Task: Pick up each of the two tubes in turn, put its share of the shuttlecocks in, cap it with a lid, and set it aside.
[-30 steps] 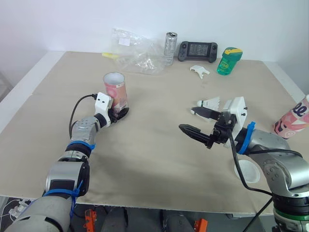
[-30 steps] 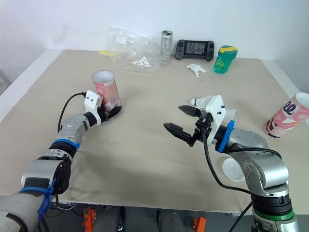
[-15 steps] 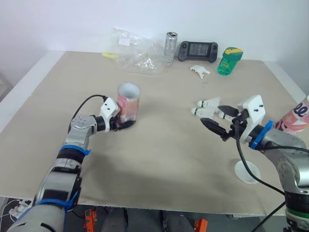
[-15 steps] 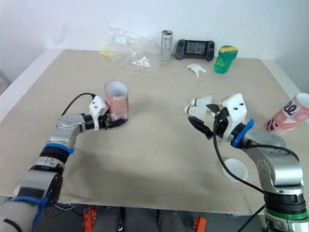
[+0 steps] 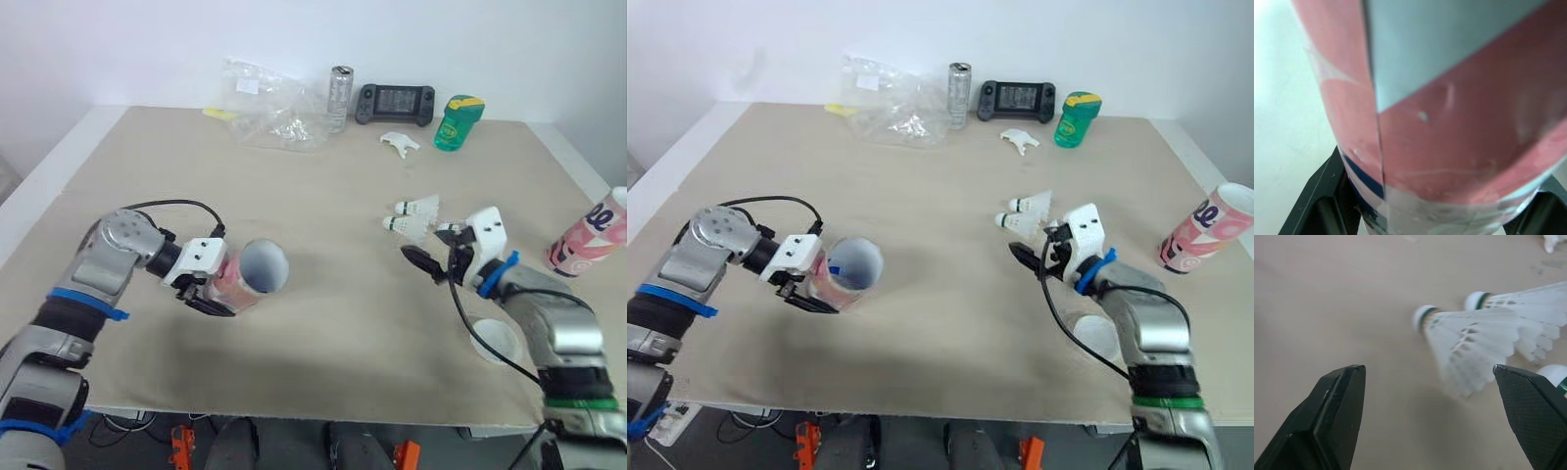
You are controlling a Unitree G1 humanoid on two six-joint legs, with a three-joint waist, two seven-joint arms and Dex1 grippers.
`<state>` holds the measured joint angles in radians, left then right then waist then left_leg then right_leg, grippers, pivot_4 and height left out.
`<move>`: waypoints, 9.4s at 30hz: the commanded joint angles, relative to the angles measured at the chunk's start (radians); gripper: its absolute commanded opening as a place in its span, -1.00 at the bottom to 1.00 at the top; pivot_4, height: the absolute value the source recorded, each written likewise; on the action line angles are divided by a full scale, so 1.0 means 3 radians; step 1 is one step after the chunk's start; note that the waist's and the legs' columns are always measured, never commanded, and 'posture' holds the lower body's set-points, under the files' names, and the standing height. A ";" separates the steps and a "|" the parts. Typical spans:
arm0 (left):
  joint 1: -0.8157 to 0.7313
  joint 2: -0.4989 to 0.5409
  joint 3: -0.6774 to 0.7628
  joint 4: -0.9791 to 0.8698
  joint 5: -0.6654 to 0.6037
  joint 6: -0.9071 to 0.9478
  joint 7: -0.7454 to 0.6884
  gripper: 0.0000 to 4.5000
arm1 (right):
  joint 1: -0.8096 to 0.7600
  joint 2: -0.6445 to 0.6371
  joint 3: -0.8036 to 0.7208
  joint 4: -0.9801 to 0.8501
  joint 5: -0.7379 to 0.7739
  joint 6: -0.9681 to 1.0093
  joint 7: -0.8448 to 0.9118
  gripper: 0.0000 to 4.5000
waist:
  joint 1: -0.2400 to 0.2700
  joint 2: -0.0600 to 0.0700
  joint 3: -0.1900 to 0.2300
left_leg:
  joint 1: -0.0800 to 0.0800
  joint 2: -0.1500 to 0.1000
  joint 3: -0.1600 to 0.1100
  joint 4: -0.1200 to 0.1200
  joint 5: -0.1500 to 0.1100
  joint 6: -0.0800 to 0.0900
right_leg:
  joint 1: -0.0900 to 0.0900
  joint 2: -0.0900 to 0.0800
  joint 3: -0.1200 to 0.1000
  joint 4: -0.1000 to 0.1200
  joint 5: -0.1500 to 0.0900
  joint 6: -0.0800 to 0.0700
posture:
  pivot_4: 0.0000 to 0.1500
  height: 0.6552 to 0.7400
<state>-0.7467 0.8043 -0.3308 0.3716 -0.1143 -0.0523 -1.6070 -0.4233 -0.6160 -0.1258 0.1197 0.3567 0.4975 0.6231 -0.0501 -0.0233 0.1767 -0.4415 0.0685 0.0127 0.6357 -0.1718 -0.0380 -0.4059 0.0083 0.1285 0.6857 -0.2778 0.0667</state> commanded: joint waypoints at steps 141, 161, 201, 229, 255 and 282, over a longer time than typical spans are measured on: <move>0.0321 -0.0125 0.0049 -0.0230 0.0044 0.0347 -0.0023 0.30 | -0.1697 0.0042 0.1643 -0.1215 0.0010 -0.0209 0.2291 -0.19 | 0.0055 0.0042 -0.0024 | 0.0000 -0.0024 -0.0044 0.0001 -0.0006 0.0007 | 0.0007 -0.0028 -0.0056 0.0045 -0.0046 -0.0039 | 1.00 0.61; 0.0403 -0.0113 0.0077 -0.0279 0.0068 0.0337 -0.0023 0.30 | -0.0756 -0.0882 -0.0178 0.0002 -0.0164 -0.0287 0.1083 0.64 | 0.0057 0.0039 -0.0024 | -0.0001 -0.0028 -0.0045 -0.0001 -0.0006 0.0007 | 0.0009 -0.0032 -0.0058 0.0044 -0.0049 -0.0039 | 1.00 0.61; 0.0522 -0.0048 0.0142 -0.0418 0.0092 0.0384 0.0015 0.30 | -0.1716 -0.0150 0.0199 0.2651 -0.0777 -0.1408 0.1112 -0.99 | -0.0004 0.0047 -0.0023 | 0.0009 -0.0035 -0.0042 -0.0005 -0.0007 0.0008 | 0.0016 -0.0034 -0.0050 0.0044 -0.0048 -0.0035 | 1.00 0.61; 0.0389 -0.0193 0.0103 -0.0273 0.0132 0.0361 -0.0003 0.30 | -0.1842 0.0059 0.1653 -0.1138 -0.0233 -0.0578 0.2444 -0.99 | 0.0024 0.0053 -0.0025 | 0.0007 -0.0034 -0.0047 0.0001 -0.0006 0.0007 | 0.0016 -0.0037 -0.0058 0.0045 -0.0051 -0.0030 | 1.00 0.61; 0.0419 -0.0235 0.0209 -0.0305 0.0000 0.0599 0.0027 0.30 | -0.2447 0.0439 0.1801 -0.0278 -0.0482 -0.0628 0.2695 -0.84 | 0.0020 0.0052 -0.0024 | 0.0006 -0.0033 -0.0050 0.0001 -0.0006 0.0006 | 0.0015 -0.0036 -0.0062 0.0046 -0.0049 -0.0037 | 1.00 0.61; 0.0611 -0.0176 0.0275 -0.0389 0.0032 0.0645 0.0146 0.30 | -0.3052 0.1483 0.2072 0.1185 -0.0916 -0.1276 0.3258 -0.97 | 0.0015 0.0048 -0.0028 | 0.0034 -0.0009 -0.0061 -0.0003 -0.0001 0.0000 | 0.0032 -0.0008 -0.0071 0.0054 -0.0050 -0.0042 | 1.00 0.61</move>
<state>-0.5861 0.7619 -0.1995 0.2642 -0.1181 0.1464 -1.5571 -1.2979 -0.1733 0.5726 0.5150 -0.0042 0.0708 1.5564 -0.0455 -0.0089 0.1682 -0.4324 0.0658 -0.0059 0.6349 -0.1719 -0.0385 -0.3973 0.0062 0.1073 0.7022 -0.2927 0.0542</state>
